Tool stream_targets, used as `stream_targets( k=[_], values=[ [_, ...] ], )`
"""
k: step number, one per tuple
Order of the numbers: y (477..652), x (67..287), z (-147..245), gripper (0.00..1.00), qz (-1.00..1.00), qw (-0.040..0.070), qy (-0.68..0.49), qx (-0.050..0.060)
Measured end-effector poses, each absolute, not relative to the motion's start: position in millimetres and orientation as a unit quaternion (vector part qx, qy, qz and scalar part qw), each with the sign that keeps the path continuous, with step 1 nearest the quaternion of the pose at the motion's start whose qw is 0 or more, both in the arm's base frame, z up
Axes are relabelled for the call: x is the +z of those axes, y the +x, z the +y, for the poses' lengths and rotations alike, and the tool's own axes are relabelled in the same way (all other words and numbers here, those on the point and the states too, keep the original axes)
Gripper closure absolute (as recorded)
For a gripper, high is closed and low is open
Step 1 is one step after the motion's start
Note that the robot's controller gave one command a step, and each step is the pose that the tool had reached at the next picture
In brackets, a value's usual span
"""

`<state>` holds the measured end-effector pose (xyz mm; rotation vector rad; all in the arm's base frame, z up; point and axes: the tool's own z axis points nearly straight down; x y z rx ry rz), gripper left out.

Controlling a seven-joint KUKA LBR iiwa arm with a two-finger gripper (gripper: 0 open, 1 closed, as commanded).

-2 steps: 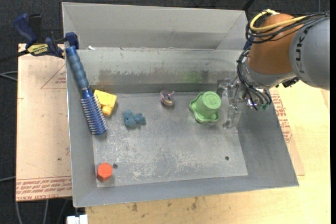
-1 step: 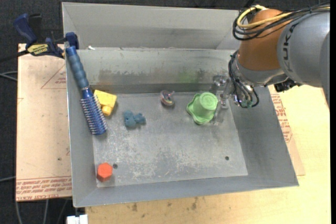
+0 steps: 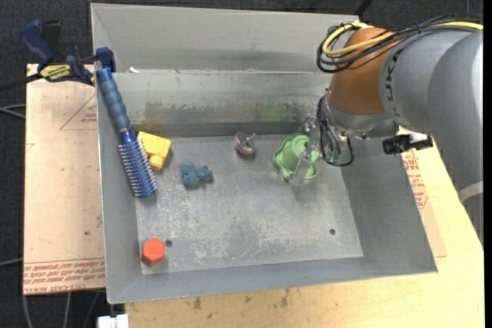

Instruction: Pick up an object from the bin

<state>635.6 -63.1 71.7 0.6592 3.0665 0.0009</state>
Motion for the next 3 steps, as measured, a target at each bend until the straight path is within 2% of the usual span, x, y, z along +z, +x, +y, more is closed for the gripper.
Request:
stream_targets(
  k=[1,2,3],
  values=[
    [647.7,71.5,-99.3,0.00,0.979,0.003,0.205,0.000],
    [649.8,76.1,-98.4,1.00,0.979,0.005,0.203,0.000],
    [652.9,152.8,-98.5,1.00,0.979,0.006,0.202,0.000]
  ],
)
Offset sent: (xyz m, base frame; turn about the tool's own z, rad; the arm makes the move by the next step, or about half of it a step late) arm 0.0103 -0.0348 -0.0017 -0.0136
